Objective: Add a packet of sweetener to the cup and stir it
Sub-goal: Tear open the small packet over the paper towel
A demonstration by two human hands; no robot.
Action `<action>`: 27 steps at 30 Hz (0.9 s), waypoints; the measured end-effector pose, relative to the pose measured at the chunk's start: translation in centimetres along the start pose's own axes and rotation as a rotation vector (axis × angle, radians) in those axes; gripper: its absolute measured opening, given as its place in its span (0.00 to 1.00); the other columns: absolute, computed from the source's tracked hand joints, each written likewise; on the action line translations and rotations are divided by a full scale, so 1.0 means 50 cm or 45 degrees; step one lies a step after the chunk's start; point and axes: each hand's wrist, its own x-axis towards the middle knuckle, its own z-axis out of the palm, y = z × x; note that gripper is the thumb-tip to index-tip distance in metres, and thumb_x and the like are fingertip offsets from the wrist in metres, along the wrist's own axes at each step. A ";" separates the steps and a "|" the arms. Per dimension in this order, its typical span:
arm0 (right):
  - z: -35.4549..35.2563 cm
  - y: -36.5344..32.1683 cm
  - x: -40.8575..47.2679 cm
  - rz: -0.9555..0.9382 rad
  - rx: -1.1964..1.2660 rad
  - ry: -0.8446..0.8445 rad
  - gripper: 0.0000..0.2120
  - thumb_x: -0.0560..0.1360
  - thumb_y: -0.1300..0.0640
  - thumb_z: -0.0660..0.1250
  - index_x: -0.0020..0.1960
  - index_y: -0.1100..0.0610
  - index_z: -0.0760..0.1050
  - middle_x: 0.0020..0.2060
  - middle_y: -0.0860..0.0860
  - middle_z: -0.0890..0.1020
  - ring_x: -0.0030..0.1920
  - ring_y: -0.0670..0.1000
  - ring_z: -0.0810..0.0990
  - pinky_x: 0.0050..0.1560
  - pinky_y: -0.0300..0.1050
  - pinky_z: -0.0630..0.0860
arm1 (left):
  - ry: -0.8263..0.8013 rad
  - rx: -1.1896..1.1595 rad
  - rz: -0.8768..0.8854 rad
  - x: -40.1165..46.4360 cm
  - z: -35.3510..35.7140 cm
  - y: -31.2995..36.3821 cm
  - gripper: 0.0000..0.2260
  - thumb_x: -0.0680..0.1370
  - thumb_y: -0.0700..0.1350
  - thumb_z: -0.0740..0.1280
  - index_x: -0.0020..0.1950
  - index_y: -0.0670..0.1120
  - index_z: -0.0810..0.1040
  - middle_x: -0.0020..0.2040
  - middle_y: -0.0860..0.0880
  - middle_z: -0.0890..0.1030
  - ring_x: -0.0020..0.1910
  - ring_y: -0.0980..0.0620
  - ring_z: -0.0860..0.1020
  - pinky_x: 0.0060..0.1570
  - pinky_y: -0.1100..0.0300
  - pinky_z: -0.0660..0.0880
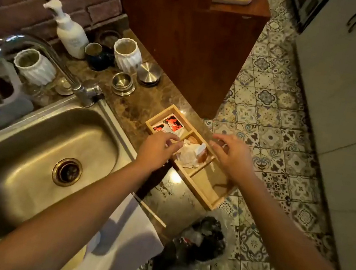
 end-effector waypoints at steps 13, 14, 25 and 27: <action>0.044 0.060 0.009 0.117 -0.072 -0.134 0.16 0.79 0.42 0.66 0.66 0.43 0.77 0.49 0.49 0.80 0.45 0.48 0.79 0.46 0.47 0.81 | -0.104 0.334 -0.013 0.058 0.096 0.052 0.15 0.76 0.59 0.69 0.57 0.52 0.84 0.52 0.50 0.85 0.49 0.48 0.82 0.46 0.53 0.80; 0.047 0.062 0.009 0.116 -0.079 -0.143 0.16 0.79 0.42 0.66 0.66 0.43 0.77 0.48 0.49 0.80 0.45 0.48 0.79 0.46 0.48 0.81 | -0.103 0.340 -0.029 0.059 0.099 0.054 0.14 0.76 0.58 0.70 0.56 0.52 0.84 0.51 0.50 0.85 0.49 0.47 0.82 0.46 0.53 0.80; 0.080 0.084 -0.008 0.124 -0.049 -0.089 0.17 0.78 0.41 0.67 0.65 0.44 0.79 0.43 0.47 0.77 0.42 0.47 0.76 0.36 0.35 0.65 | -0.100 0.097 -0.121 0.057 0.110 0.074 0.07 0.77 0.52 0.71 0.43 0.51 0.85 0.42 0.51 0.85 0.41 0.50 0.81 0.44 0.52 0.80; 0.079 0.081 -0.009 0.105 -0.039 -0.107 0.19 0.78 0.41 0.67 0.66 0.45 0.79 0.44 0.47 0.78 0.43 0.47 0.76 0.36 0.34 0.63 | -0.141 0.005 -0.142 0.058 0.100 0.073 0.07 0.77 0.51 0.71 0.43 0.51 0.85 0.42 0.51 0.85 0.42 0.51 0.81 0.44 0.54 0.79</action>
